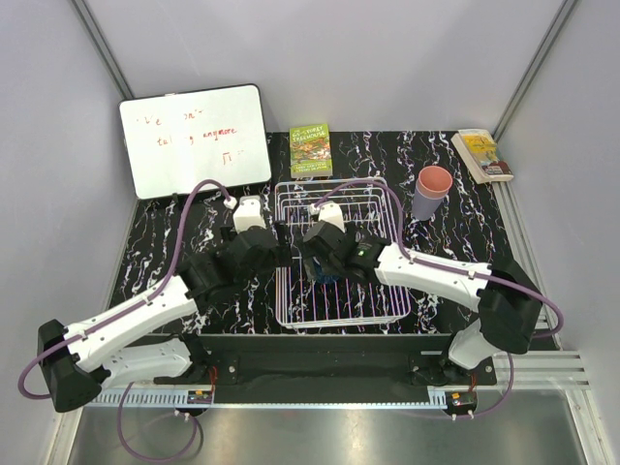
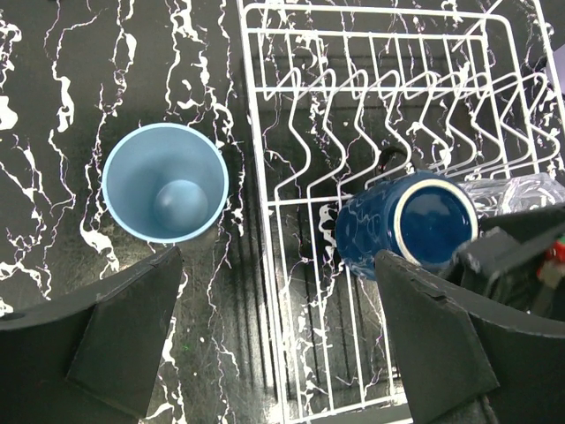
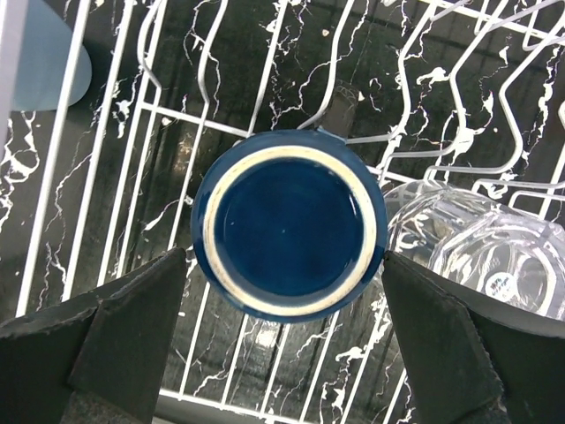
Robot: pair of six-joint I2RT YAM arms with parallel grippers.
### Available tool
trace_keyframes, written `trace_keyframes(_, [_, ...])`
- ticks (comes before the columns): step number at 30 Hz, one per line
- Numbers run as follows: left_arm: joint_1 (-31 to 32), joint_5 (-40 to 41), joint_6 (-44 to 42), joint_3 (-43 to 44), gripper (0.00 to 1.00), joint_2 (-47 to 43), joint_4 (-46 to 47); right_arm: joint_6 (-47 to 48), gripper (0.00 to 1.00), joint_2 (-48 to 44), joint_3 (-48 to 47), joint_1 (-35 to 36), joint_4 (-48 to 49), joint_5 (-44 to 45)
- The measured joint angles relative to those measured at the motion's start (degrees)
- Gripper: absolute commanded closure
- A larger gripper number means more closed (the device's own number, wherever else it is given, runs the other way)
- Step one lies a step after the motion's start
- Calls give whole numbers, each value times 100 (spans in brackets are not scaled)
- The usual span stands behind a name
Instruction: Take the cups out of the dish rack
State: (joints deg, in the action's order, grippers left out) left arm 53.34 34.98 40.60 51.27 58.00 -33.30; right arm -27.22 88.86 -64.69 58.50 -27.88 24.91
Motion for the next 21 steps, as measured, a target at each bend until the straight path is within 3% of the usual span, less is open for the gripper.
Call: trace_keyframes(21, [0, 22, 39, -28, 5, -33, -2, 111, 0, 695, -138, -254, 297, -199])
